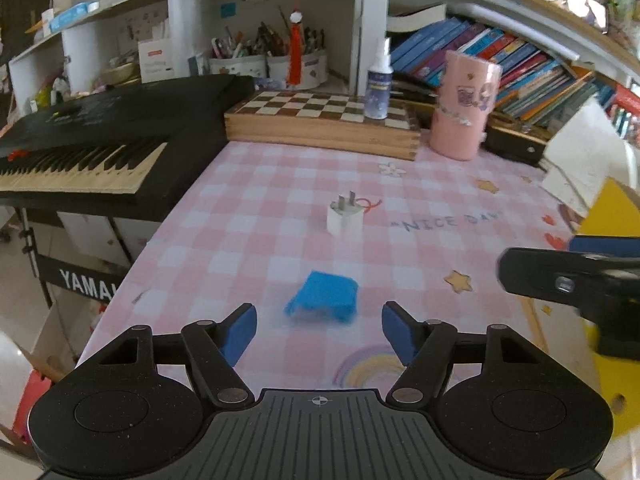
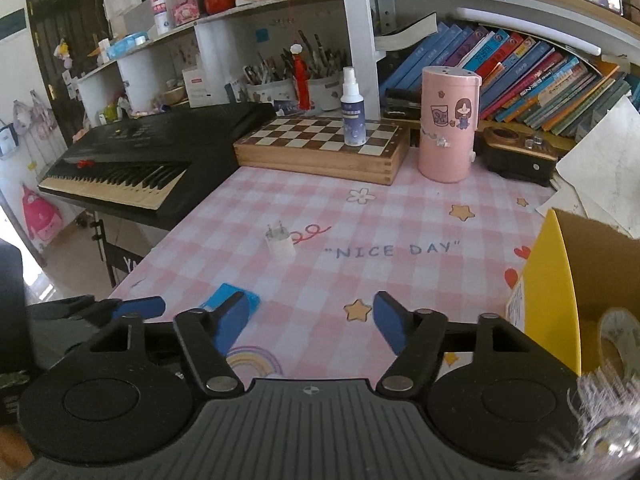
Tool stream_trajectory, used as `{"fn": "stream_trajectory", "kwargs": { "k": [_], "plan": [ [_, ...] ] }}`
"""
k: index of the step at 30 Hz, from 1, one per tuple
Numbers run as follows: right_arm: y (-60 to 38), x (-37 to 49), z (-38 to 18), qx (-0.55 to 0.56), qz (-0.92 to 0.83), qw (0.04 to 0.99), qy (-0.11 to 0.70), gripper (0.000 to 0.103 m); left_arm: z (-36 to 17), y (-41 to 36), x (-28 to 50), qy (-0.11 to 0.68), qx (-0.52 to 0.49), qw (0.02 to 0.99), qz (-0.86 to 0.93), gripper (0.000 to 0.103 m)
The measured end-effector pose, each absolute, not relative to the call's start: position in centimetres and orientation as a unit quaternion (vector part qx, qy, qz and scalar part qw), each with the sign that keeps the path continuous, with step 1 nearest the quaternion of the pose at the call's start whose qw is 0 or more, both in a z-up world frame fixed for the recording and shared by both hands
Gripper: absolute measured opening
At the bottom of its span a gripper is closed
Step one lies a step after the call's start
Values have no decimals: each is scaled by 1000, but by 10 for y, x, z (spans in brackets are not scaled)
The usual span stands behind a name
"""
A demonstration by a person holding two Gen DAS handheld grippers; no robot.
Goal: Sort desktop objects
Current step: 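Grasp the blue eraser with the left tool while the right tool grasps the white plug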
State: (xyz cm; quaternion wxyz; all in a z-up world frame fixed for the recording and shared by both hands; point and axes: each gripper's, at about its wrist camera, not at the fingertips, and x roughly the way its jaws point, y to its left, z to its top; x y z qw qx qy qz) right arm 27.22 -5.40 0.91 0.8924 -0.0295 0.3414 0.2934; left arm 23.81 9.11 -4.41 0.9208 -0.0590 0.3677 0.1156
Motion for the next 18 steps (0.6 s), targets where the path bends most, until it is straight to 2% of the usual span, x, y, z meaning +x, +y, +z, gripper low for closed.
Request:
{"fn": "stream_trajectory", "kwargs": {
  "k": [4,8,10,12,13,18],
  "plan": [
    [-51,287,6,-38,296,889,347,71,-52,95,258,378,-72,916,112,69],
    [-47,301,6,-39,296,889,347,72,-63,92,275,392,-58,912,107,64],
    [-44,307,5,-40,297,888,349,73,-68,92,282,401,-52,908,110,59],
    [-39,313,2,-45,299,885,354,77,-71,95,285,404,-53,906,114,47],
    [-36,316,0,-48,301,883,358,77,-71,96,285,403,-55,907,112,45],
    [-21,329,-11,-56,313,873,371,78,-66,105,272,395,-63,911,104,41]
  ]
}}
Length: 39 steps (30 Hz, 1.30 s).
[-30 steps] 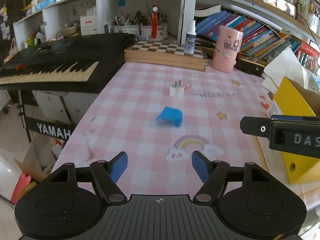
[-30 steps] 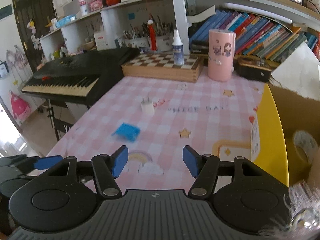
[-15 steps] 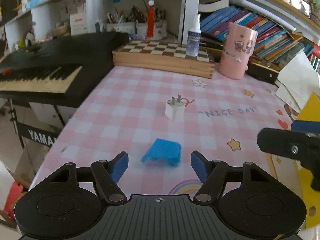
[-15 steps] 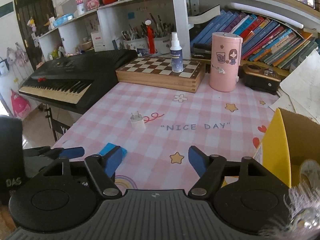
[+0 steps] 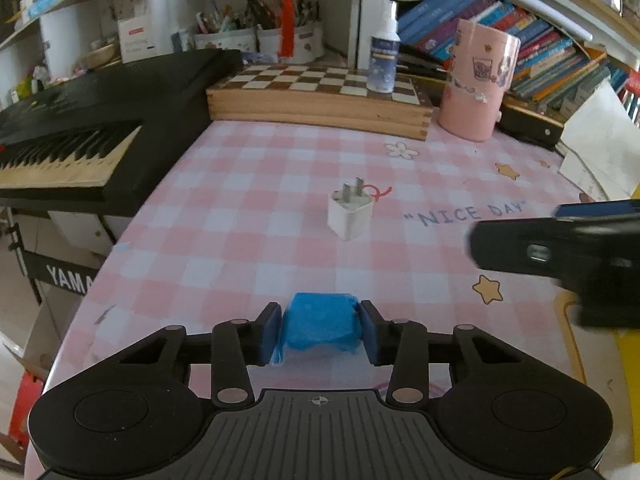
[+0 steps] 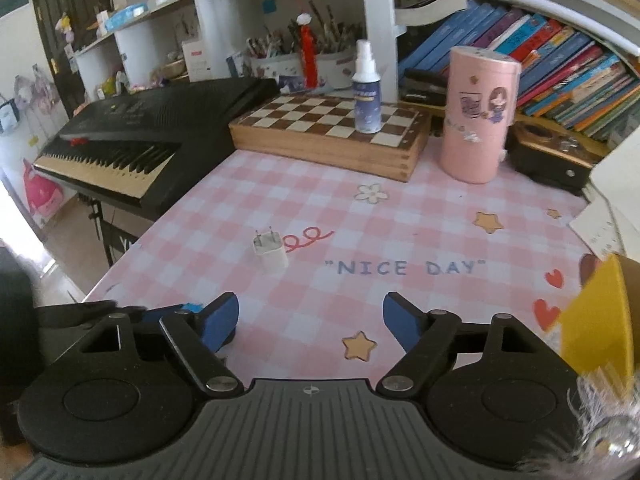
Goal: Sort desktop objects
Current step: 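Grasp the blue eraser with the left tool while the right tool grasps the white plug, then carry the eraser and white plug in both tools toward the yellow box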
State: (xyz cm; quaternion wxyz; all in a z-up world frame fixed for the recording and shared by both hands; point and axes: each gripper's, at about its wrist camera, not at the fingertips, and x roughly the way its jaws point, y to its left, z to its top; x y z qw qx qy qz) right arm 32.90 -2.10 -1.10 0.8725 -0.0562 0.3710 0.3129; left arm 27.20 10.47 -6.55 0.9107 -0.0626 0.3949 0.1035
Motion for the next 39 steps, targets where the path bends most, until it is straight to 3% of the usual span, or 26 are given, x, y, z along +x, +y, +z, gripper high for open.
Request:
{"fn": "stream_trajectory", "kwargs": {
  "k": [7,12,22,24,39],
  "plan": [
    [22,344,-26,-94,343,866,350,76,-40,138,229,389,-117,897,173,41],
    [52,354,-49,-130,348,867,332,59,-21,157,190,366,-157,890,224,41],
    [71,375,-79,-138,341,873,321,41,-9,158,159,355,-166,883,259,41],
    [71,375,-80,-136,348,872,317,26,-8,158,156,353,-165,884,260,41],
    [20,309,-11,-82,346,888,291,24,16,149,143,309,-164,918,189,41]
  ]
}}
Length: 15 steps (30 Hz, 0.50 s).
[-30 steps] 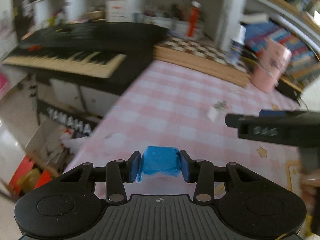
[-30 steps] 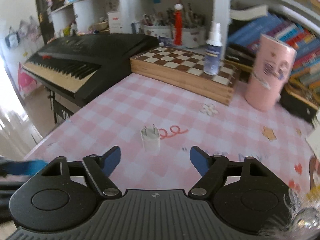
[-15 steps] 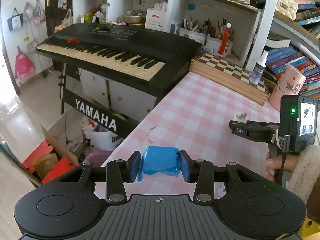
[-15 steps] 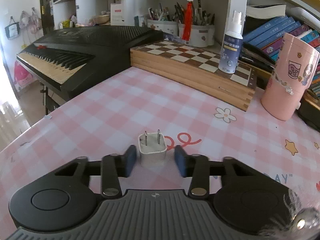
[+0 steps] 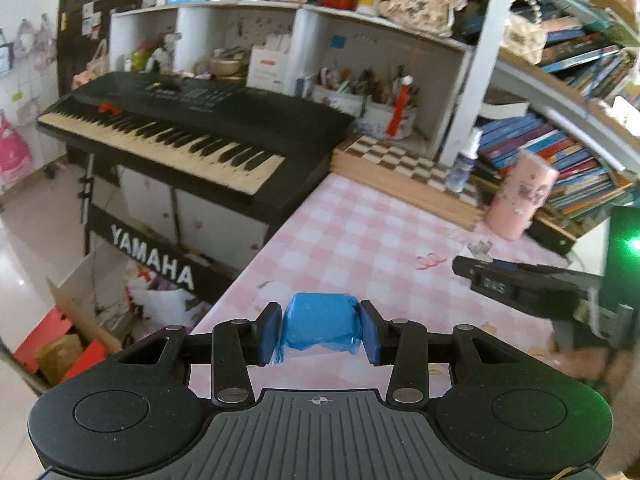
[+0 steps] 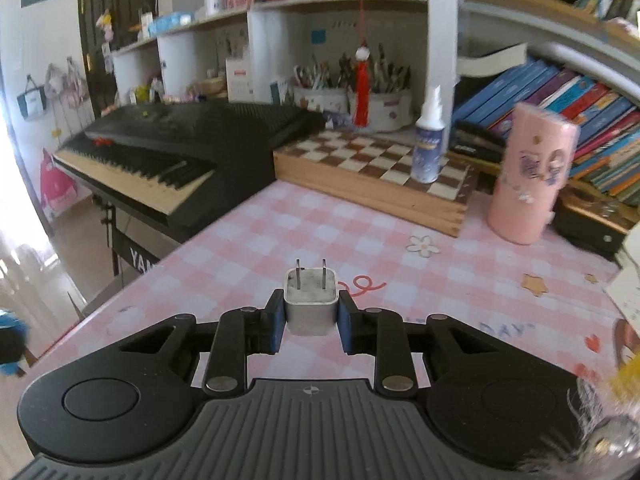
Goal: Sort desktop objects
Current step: 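Carry the eraser and white plug in both tools toward the yellow box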
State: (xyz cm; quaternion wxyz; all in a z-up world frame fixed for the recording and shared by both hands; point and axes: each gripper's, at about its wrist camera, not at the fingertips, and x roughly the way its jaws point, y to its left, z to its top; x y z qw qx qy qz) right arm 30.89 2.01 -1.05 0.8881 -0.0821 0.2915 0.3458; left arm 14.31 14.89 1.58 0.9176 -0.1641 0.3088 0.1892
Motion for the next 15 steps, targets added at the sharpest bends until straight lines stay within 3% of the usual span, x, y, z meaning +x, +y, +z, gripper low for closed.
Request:
{"fn": "stream_trajectory", "kwargs": {
  "k": [15],
  "plan": [
    [-49,198,28,-20,300,899,318,24,35,130,98,285,-142,944,91,41]
  ]
}}
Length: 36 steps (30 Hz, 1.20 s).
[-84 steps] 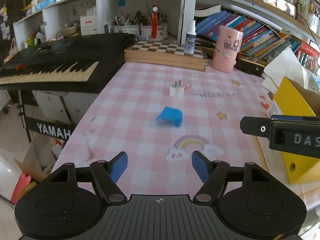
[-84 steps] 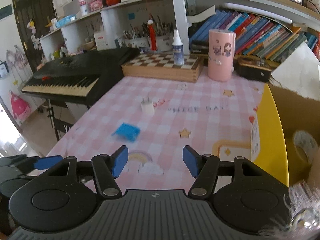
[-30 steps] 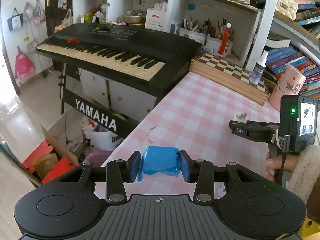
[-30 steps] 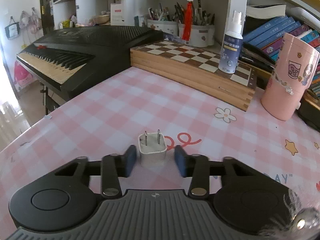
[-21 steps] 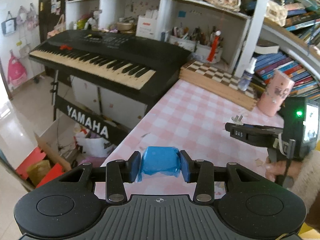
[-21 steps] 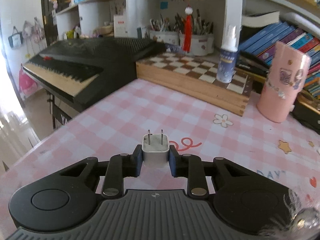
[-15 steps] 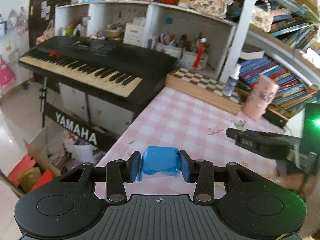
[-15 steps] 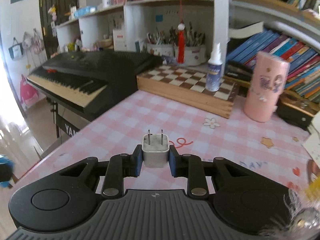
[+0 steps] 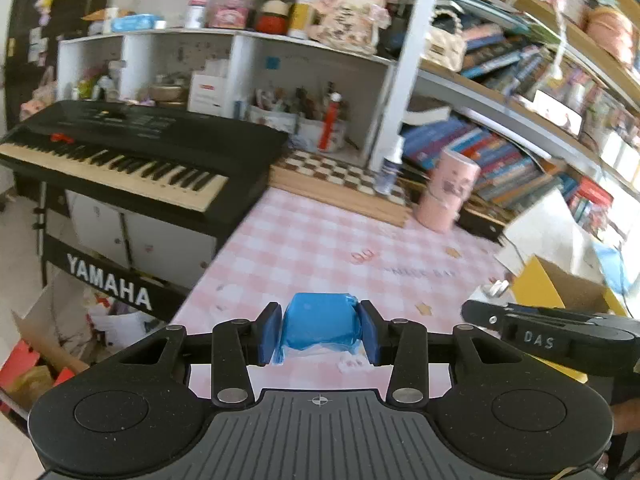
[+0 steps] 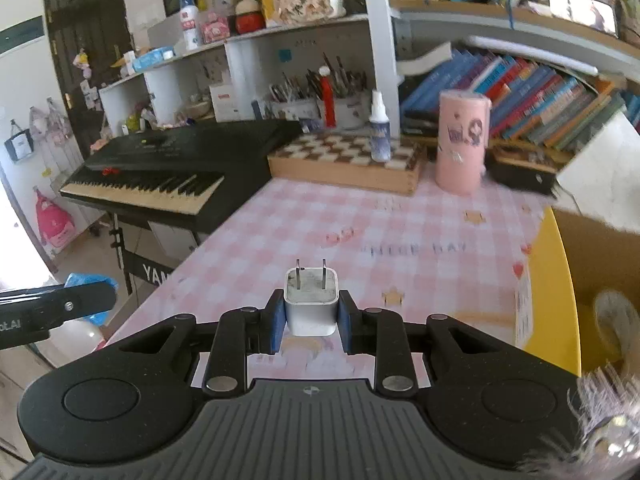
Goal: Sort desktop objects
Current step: 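Carry the eraser and white plug in both tools toward the yellow box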
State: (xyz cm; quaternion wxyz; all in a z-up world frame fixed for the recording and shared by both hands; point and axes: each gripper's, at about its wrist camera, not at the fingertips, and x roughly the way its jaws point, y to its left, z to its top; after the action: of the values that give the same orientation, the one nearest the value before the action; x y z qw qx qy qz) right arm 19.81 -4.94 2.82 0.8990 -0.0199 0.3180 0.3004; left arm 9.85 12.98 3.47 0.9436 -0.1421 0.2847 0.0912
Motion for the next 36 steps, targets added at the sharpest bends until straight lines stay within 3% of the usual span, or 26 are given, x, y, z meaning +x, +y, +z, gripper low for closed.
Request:
{"fn": "stream_trajectory", "kwargs": {
  "k": [19,36],
  "plan": [
    [-57,85,16,-19,272,900,341,24,24,124,15,312,-136,940,35,41],
    [-129,7,-3,47,144,912,381,24,10,73,-10,356,-90,925,-101,41]
  ]
}}
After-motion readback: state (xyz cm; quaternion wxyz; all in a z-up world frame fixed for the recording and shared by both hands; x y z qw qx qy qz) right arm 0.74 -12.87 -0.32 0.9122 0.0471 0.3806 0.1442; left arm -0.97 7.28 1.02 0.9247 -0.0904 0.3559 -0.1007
